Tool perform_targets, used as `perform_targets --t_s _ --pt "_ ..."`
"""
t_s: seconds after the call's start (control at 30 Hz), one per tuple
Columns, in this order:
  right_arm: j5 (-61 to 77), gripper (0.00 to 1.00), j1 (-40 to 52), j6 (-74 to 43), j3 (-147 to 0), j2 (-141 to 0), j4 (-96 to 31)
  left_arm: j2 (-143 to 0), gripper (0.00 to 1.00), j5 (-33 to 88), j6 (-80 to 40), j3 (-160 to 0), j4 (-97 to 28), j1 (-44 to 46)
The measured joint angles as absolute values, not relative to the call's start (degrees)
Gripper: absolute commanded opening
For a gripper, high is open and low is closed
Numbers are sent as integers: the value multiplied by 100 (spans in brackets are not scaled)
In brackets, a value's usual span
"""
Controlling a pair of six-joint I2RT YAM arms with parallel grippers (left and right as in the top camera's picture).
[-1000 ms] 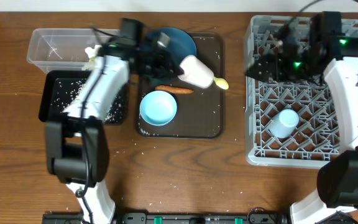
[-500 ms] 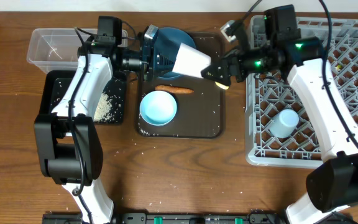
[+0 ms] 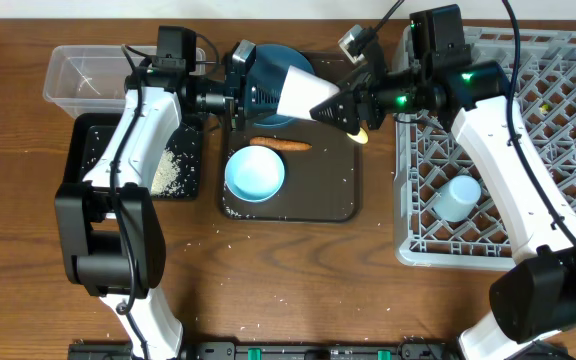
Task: Sort waste into correct bins and load items into the dishwasher rack
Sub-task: 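Hand pink cup from left gripper to right gripper, then place pink cup upside down in rack with right gripper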
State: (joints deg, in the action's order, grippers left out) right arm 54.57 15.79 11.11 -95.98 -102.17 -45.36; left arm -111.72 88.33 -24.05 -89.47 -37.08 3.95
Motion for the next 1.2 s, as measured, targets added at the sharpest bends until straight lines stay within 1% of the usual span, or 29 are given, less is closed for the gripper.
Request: perform_targets --t_s 0.1,0.2,0.37,0.47,0.5,0.63,0.73,0.9,1.07,1.2 --pt "5472 51 1645 1131 -9598 -10215 -4469 -11172 6 8807 -2423 -8947 -3712 353" --pt "5459 46 1691 1114 -9601 -10215 -4405 -11172 8 8816 -2421 -8947 -3710 298" --pt "5461 43 1717 1107 -9601 -10215 -4338 -11172 16 8827 -2414 -8947 -3708 333" --pt "5461 42 1715 1094 -9601 -10215 -4338 -11172 17 8838 -2390 -8947 -3706 384" --pt "5465 42 1702 1081 -9601 -10213 -4338 -11172 21 8836 -2390 -8947 -3708 388" --pt "5454 42 1529 1020 -9601 -10114 -4383 -11172 23 8805 -2375 -8947 -3706 395" --pt "5288 43 1262 899 -9601 -9887 -4558 -11172 23 8683 -2375 -8947 -3708 395" --pt "4552 43 698 681 -9607 -9255 -5330 -11172 23 8267 -2375 -8947 -3708 397" --pt "3393 42 141 294 -9629 -8750 -6547 -11172 23 7710 -2373 -8947 -3710 397" --pt "2733 43 -423 82 -9636 -8637 -7428 -11172 23 7190 -2373 -8949 -3861 397"
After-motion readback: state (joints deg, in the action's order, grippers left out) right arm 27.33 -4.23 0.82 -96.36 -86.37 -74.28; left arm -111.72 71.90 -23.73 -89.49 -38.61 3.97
